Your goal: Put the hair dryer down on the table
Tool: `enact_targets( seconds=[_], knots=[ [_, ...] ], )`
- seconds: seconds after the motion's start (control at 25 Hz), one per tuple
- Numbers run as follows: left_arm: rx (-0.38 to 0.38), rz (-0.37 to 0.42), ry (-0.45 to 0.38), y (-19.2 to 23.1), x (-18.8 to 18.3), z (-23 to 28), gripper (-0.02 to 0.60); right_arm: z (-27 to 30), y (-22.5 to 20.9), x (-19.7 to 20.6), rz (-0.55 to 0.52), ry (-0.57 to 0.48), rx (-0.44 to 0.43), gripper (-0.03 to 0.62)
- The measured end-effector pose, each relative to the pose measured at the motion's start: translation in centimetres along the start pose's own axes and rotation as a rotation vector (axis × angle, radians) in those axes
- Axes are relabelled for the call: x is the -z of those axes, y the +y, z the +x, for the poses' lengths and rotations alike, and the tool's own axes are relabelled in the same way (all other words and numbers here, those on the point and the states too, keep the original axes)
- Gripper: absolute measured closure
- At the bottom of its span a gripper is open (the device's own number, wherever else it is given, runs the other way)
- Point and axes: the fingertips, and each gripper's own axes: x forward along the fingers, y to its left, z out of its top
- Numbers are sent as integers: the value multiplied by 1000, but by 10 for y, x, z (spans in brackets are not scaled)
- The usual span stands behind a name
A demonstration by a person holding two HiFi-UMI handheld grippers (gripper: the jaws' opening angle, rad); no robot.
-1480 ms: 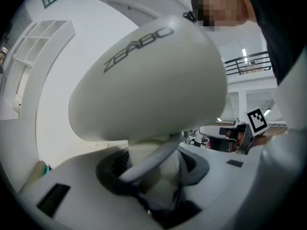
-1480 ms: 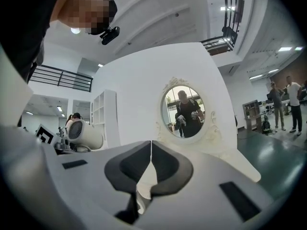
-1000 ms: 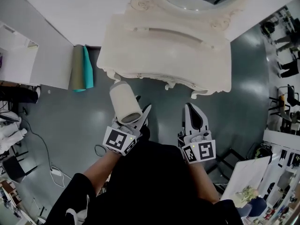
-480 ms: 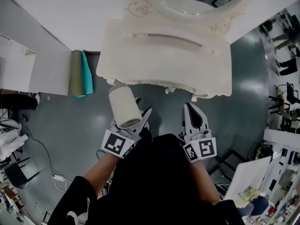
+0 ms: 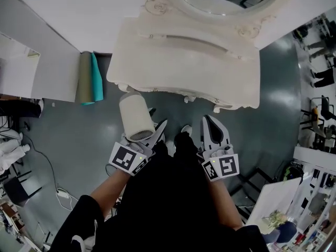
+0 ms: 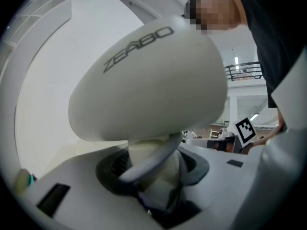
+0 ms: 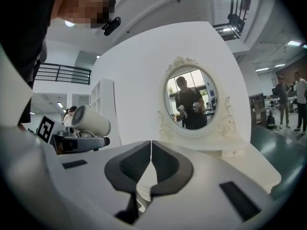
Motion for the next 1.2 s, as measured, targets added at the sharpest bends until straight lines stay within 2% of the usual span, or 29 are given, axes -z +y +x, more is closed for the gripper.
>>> enact_targets(
  seconds=[0.4, 0.6, 0.84, 1.0, 1.2],
  knots=[
    [-19, 33, 29, -14, -2, 44, 389, 1, -49, -7, 3, -41, 6, 574],
    [-39, -31, 35, -19, -5, 80, 390, 10, -84, -12, 33, -49, 6, 574],
    [-13, 35, 58, -29, -9, 131, 388, 27, -120, -13, 59, -36, -3, 574],
    [-15, 52, 80, -28, -8, 159, 389, 37, -148, -21, 58, -55, 44, 574],
    [-6, 45, 103, -31, -4, 190, 388, 47, -180, -34, 70, -70, 24, 574]
  ],
)
